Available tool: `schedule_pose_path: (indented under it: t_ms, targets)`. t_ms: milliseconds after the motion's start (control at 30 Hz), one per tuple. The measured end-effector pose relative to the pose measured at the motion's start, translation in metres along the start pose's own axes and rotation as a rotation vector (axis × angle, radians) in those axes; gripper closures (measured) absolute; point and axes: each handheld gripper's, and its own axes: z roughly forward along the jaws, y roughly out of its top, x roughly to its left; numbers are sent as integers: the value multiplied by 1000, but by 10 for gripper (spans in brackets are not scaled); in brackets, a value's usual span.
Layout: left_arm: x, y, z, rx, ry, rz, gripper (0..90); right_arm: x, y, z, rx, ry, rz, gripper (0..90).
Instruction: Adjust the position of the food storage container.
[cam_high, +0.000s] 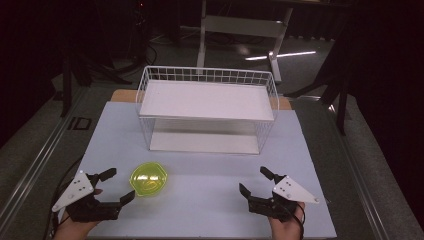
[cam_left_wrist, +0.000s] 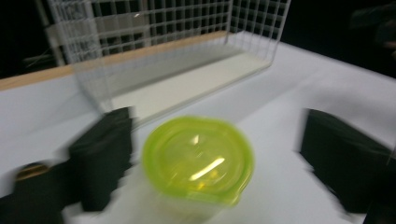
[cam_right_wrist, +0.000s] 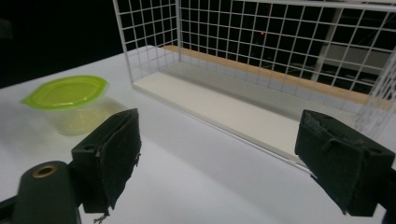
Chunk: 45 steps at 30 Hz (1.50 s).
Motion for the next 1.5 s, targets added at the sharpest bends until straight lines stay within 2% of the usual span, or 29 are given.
schedule_pose_path:
  t_ms: [33,100,167,200,233,267,300,333,367,400,433,500,567,767,800,867,933,1033,1233,1367,1433,1500]
  targets:
    - [3,-3,-3,15,-5,-7,214,0,0,0,1,4,6,143]
    - [7,-8,-5,51,-5,-7,430,1,0,0,0,6,5,143]
    - [10,-15,-6,92,9,-3,557,1,0,0,-4,12,-3,143]
    - [10,-15,-6,92,9,-3,606,2,0,0,-5,13,-7,143]
    - [14,-21,-6,135,17,-17,645,2,1,1,-5,16,-8,143]
    - [15,-24,-5,165,13,-20,717,3,1,1,-7,22,-8,143]
    - [16,-26,-4,189,29,-12,751,3,1,1,-10,25,-8,143]
    - [17,-28,-2,220,22,-19,804,3,1,1,-9,29,-10,143]
    - [17,-28,-2,220,22,-19,850,4,1,2,-9,28,-10,143]
    - [19,-32,3,272,27,-32,864,4,1,2,-11,29,-10,143]
    - [20,-34,7,290,32,-39,895,4,1,2,-12,32,-9,143]
    - [20,-35,10,304,41,-38,897,4,1,2,-13,34,-12,143]
    - [23,-39,23,361,44,-12,900,5,2,1,-15,36,-17,144]
    - [26,-43,51,424,24,-20,900,4,2,2,-18,49,-15,143]
    - [26,-43,51,424,24,-20,900,4,2,2,-18,49,-15,143]
    - [30,-43,60,415,17,-46,900,4,2,2,-18,50,-18,143]
    - [32,-42,66,423,17,-37,900,4,1,2,-17,49,-20,143]
    - [33,-41,73,424,11,-51,900,4,1,2,-17,51,-17,144]
    - [31,-35,99,435,-13,-44,900,5,1,3,-10,51,-24,144]
    - [26,-34,109,441,-34,-43,900,4,1,2,-9,51,-25,144]
    - [25,-32,110,447,-35,-30,900,4,1,2,-7,52,-22,144]
    - [26,-32,107,439,-33,-37,900,4,1,2,-7,52,-27,144]
